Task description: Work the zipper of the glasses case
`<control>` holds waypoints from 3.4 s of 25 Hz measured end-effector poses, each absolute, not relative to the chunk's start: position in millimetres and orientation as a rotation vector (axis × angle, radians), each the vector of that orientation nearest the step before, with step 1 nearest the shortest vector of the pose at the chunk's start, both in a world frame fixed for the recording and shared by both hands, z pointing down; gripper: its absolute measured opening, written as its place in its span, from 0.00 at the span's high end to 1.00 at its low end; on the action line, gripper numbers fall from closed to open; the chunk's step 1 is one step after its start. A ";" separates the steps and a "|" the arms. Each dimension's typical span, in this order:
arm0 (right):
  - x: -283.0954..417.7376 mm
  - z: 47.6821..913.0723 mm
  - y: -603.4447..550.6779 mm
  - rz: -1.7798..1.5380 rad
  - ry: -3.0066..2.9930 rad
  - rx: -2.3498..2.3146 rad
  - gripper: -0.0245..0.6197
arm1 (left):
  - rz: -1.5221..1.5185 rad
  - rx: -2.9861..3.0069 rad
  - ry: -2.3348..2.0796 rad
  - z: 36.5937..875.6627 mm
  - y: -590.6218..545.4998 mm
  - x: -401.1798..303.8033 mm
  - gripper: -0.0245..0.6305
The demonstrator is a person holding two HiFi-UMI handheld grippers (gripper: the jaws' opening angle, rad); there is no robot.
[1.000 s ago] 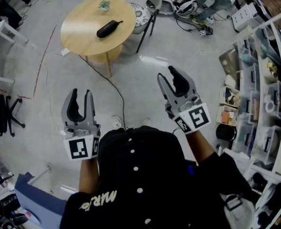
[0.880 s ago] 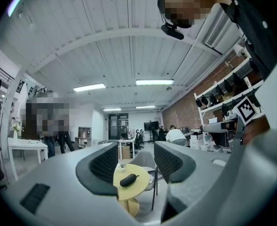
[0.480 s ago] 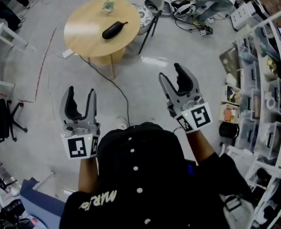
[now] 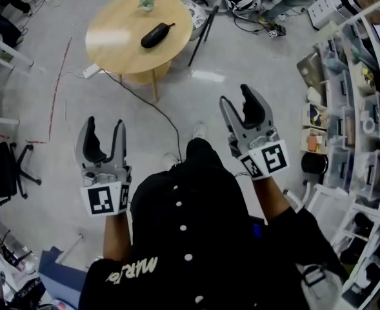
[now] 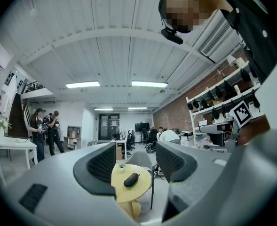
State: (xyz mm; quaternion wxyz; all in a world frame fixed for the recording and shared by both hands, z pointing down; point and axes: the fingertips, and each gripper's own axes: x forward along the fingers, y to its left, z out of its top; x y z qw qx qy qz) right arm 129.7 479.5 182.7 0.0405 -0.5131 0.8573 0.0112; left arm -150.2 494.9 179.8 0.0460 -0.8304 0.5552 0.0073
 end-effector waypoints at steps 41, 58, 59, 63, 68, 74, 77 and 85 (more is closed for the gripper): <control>246.3 178.5 142.9 -0.026 2.711 -1.401 0.62 | 0.049 -2.428 1.840 159.4 189.0 -12.4 0.58; 215.3 234.5 59.4 -0.178 2.862 -1.229 0.61 | -0.071 -2.401 2.053 210.6 136.2 -25.5 0.58; 213.1 234.5 56.0 -0.175 2.862 -1.235 0.61 | -0.068 -2.409 2.049 212.1 131.6 -27.5 0.58; 203.4 228.7 36.0 -0.148 2.852 -1.257 0.61 | -0.055 -2.426 2.011 209.1 104.9 -36.3 0.58; 186.9 218.5 10.3 -0.109 2.837 -1.292 0.61 | -0.039 -2.434 1.953 200.4 74.0 -53.6 0.58; 148.1 209.6 -19.1 -0.064 2.829 -1.313 0.61 | 0.011 -2.525 1.883 200.7 40.4 -82.8 0.58; 128.9 203.4 -30.3 -0.043 2.831 -1.308 0.61 | 0.014 -2.526 1.856 195.3 27.0 -96.3 0.58; 92.7 203.9 -57.9 -0.029 2.823 -1.354 0.61 | 0.089 -2.627 1.725 198.5 2.2 -117.0 0.58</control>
